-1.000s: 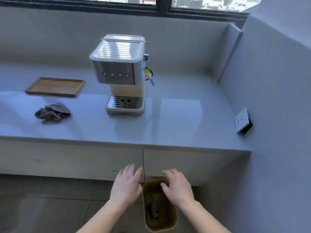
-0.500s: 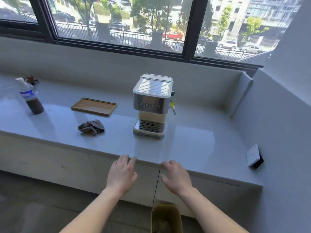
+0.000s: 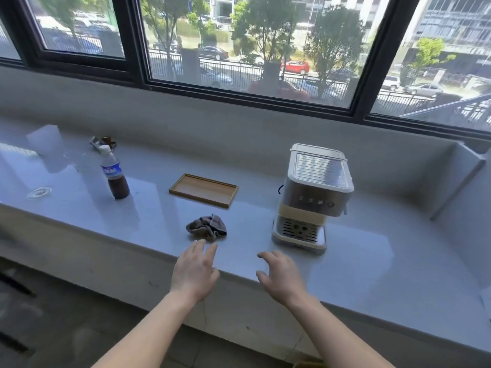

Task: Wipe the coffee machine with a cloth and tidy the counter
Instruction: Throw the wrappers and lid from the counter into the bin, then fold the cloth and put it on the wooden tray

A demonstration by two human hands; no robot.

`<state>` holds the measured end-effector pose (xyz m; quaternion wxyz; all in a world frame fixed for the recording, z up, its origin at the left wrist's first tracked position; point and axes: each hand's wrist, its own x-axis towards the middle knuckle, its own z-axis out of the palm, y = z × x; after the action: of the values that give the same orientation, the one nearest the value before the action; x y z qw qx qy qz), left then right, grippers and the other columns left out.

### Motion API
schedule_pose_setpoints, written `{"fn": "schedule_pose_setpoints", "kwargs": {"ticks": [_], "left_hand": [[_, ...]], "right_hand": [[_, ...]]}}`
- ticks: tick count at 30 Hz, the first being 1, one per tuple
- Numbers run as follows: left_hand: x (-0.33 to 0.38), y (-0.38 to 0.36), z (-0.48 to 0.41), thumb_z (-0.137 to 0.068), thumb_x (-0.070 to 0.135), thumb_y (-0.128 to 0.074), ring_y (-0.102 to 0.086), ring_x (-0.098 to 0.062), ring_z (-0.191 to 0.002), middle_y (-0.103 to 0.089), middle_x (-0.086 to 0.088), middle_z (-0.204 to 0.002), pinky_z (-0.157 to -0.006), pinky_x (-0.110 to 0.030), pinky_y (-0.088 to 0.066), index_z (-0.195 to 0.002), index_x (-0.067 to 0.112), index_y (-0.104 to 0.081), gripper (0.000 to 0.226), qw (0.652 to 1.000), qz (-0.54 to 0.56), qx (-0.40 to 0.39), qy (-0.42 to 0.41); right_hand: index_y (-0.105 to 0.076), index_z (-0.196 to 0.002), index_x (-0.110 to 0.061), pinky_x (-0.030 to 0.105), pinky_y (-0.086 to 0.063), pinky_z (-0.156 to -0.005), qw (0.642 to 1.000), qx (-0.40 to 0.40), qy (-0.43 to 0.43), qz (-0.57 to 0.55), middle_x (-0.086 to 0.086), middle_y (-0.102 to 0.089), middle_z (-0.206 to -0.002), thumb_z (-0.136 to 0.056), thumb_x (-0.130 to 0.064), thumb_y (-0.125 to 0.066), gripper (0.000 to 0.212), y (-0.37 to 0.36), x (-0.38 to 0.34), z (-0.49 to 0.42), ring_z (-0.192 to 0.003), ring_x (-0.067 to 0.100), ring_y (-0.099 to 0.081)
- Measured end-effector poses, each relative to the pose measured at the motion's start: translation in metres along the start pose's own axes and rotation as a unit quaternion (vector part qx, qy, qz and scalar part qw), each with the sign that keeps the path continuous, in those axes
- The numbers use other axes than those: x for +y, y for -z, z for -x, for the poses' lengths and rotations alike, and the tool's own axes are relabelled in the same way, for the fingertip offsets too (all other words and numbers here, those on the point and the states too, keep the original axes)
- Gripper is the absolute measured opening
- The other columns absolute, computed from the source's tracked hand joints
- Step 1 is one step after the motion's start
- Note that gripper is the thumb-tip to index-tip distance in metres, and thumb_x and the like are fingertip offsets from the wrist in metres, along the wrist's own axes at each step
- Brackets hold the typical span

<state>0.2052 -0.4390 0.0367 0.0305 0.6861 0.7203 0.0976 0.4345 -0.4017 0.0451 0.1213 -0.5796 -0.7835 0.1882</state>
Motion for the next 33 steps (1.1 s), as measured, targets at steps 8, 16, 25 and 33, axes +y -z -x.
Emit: {"fn": "schedule_pose_setpoints", "kwargs": {"ticks": [8,16,25,33], "left_hand": [[-0.044,0.003,-0.051,-0.090,0.032,-0.054,-0.045,-0.023,-0.127,-0.046,-0.003,-0.140,-0.101,-0.036,-0.042,-0.147,0.024,-0.035,0.061,1.000,-0.011,0.000,0.000],[-0.073,-0.028,-0.129,-0.086,0.032,-0.055,-0.042,-0.023,-0.130,-0.042,-0.002,-0.141,-0.101,-0.035,-0.040,-0.142,0.030,-0.036,0.059,0.998,-0.014,-0.056,0.039],[-0.108,-0.059,-0.180,-0.086,0.035,-0.063,-0.033,-0.023,-0.143,-0.014,0.003,-0.164,-0.104,-0.039,-0.045,-0.153,0.045,-0.009,0.086,0.980,0.035,-0.195,0.034],[-0.137,-0.072,-0.208,-0.080,0.025,-0.061,-0.055,-0.017,-0.109,-0.052,0.008,-0.121,-0.087,-0.031,-0.047,-0.146,0.044,-0.031,0.074,0.970,0.104,-0.214,-0.042]], "right_hand": [[-0.051,-0.138,-0.029,0.033,-0.043,-0.099,1.000,-0.018,0.020,-0.003,-0.003,-0.057,-0.128,-0.093,-0.037,-0.056,0.046,-0.018,-0.028,-0.071,-0.123,0.021,-0.050],[-0.044,-0.142,-0.030,0.038,-0.046,-0.097,0.996,-0.067,0.048,0.013,-0.003,-0.053,-0.135,-0.090,-0.046,-0.058,0.056,-0.045,-0.031,-0.173,-0.127,0.024,-0.048],[-0.049,-0.114,-0.028,0.037,-0.046,-0.084,0.984,-0.148,0.095,0.011,-0.003,-0.051,-0.121,-0.072,-0.058,-0.072,0.056,-0.081,-0.046,-0.241,-0.115,0.022,-0.047],[-0.052,-0.119,-0.023,0.034,-0.042,-0.079,0.983,-0.155,0.092,0.037,0.002,-0.048,-0.121,-0.076,-0.034,-0.069,0.048,-0.109,-0.056,-0.265,-0.110,0.026,-0.047]]}}
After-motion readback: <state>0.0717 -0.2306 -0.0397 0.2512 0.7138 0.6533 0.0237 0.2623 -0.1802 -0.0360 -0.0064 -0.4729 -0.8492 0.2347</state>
